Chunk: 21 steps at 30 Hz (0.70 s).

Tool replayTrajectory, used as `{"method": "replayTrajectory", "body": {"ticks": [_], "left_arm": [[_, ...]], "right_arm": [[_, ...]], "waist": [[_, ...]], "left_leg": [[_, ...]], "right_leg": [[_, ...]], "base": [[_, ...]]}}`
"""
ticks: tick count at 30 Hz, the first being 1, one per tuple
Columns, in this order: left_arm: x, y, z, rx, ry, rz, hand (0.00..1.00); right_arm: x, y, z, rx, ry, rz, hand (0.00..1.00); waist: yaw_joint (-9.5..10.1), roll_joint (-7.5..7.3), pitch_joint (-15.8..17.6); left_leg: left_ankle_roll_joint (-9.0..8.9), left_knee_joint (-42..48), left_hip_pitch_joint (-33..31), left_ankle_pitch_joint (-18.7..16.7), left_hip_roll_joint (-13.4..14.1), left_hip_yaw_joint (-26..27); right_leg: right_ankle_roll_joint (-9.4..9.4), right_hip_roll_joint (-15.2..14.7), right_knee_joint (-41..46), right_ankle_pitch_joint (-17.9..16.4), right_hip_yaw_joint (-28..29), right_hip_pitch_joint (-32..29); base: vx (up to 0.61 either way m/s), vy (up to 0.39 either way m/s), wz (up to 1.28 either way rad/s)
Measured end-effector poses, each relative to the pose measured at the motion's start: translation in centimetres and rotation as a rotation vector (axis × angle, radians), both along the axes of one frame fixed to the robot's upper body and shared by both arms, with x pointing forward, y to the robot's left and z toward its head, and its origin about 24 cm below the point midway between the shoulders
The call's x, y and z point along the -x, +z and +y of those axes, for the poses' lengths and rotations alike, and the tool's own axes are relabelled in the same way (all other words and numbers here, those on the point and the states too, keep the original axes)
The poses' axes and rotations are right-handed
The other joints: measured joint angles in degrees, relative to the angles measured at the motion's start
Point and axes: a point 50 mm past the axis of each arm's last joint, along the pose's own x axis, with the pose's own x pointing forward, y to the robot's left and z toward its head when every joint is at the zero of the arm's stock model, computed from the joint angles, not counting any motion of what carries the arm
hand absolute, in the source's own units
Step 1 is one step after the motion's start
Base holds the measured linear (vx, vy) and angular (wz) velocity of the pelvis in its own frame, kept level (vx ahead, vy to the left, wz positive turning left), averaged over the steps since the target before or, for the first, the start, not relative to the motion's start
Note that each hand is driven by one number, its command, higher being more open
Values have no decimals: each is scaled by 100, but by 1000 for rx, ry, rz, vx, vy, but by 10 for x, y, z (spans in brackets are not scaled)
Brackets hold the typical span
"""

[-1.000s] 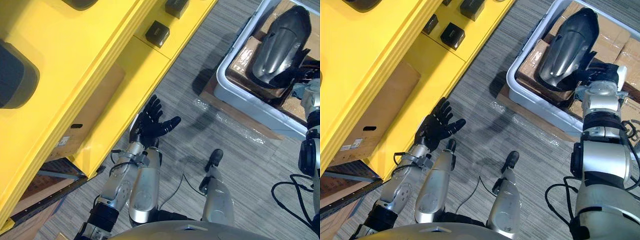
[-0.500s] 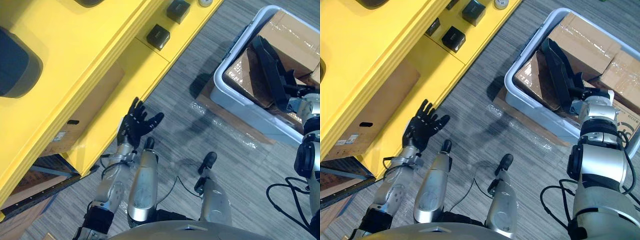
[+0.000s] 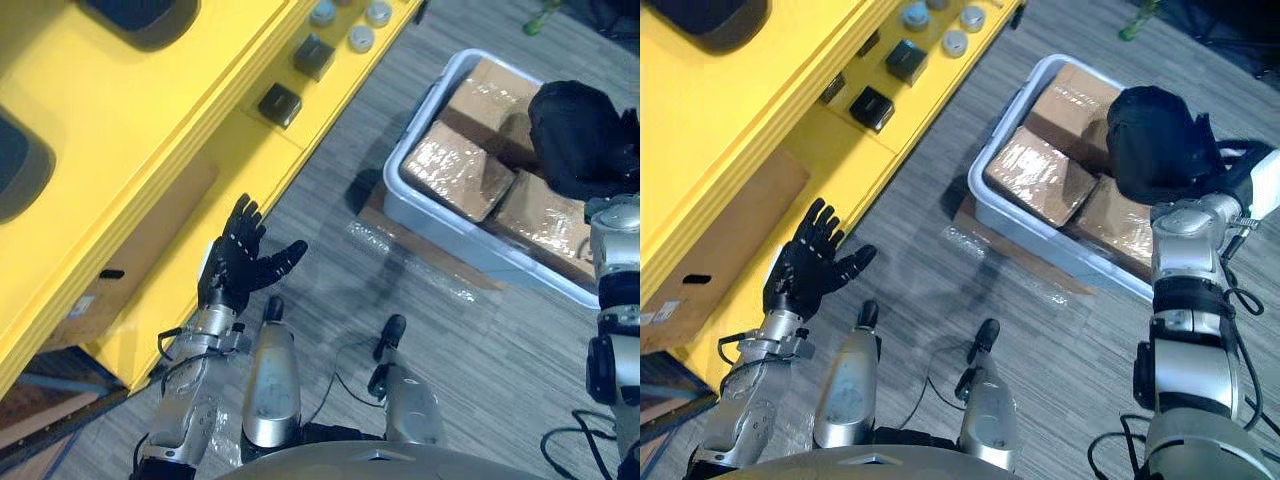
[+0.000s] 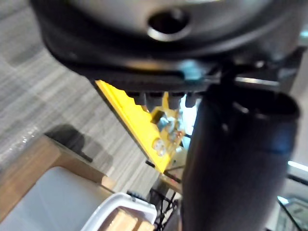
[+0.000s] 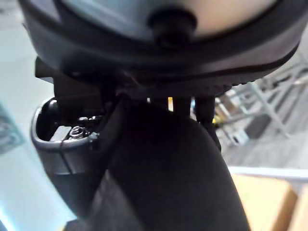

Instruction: Walk over and take three plastic housings, then place them on the shelf

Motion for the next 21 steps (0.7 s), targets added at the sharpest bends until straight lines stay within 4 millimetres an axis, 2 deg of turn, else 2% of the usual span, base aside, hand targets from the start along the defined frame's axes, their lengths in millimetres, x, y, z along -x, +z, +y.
{"method": "replayTrajectory", "body": {"ticks": [2, 3, 4, 5, 8, 10, 13, 17, 21], "left_arm": [[-5, 2, -5, 3, -41, 9, 100], [-9, 1, -11, 6, -85, 34, 100], [-9, -1, -14, 16, -106, 51, 100], [-15, 3, -25, 56, -173, 59, 100], [-23, 2, -48, 169, -305, 131, 100], [-29, -11, -67, 302, -394, 260, 100], [-29, -23, -91, 421, -506, 408, 100], [-19, -36, -114, 557, -611, 560, 100], [-12, -49, -128, 656, -634, 692, 100]], "right_arm": [[1, -13, 11, 38, 29, 13, 0], [2, -25, 23, 59, 66, 12, 0], [3, -28, 26, 71, 77, 11, 0], [5, -31, 30, 117, 94, 11, 0], [5, -33, 48, 181, 150, -9, 0], [8, -41, 74, 282, 247, -18, 0], [14, -47, 95, 411, 352, -26, 0], [21, -57, 108, 491, 438, -14, 0], [26, -70, 123, 504, 501, -31, 0]], "waist": [[-101, -104, -212], [-194, -175, -446], [-227, -199, -546], [-308, -199, -628], [-399, -147, -764], [-575, -107, -1049], [-774, -43, -1277], [-928, -16, -1401], [-957, 18, -1532]], "left_leg": [[-12, -109, 242, -6, 71, 128], [-21, -214, 398, -25, 93, 196], [-22, -249, 417, -27, 93, 221], [-30, -266, 519, -40, 100, 283], [-38, -284, 809, -134, 162, 508], [-52, -387, 1025, -162, 206, 686], [-50, -463, 1213, -188, 217, 844], [-53, -578, 1434, -186, 222, 965], [-55, -723, 1565, -143, 217, 1061]], "right_leg": [[-3, 43, -11, -3, 85, 120], [-5, 62, -82, -4, 108, 224], [-5, 60, -103, -4, 126, 224], [-7, 61, -103, -1, 176, 269], [-7, 98, -103, -2, 371, 393], [-20, 127, -106, -16, 505, 438], [-27, 129, -110, -32, 620, 488], [-33, 132, -113, -50, 705, 581], [-53, 133, -116, -78, 782, 574]], "base": [[121, -1, -23], [119, 4, -19], [139, 10, -20], [89, 25, -26], [41, 28, -34], [47, 11, -37], [7, 17, -27], [-21, 17, -16], [-36, 7, -10]]}}
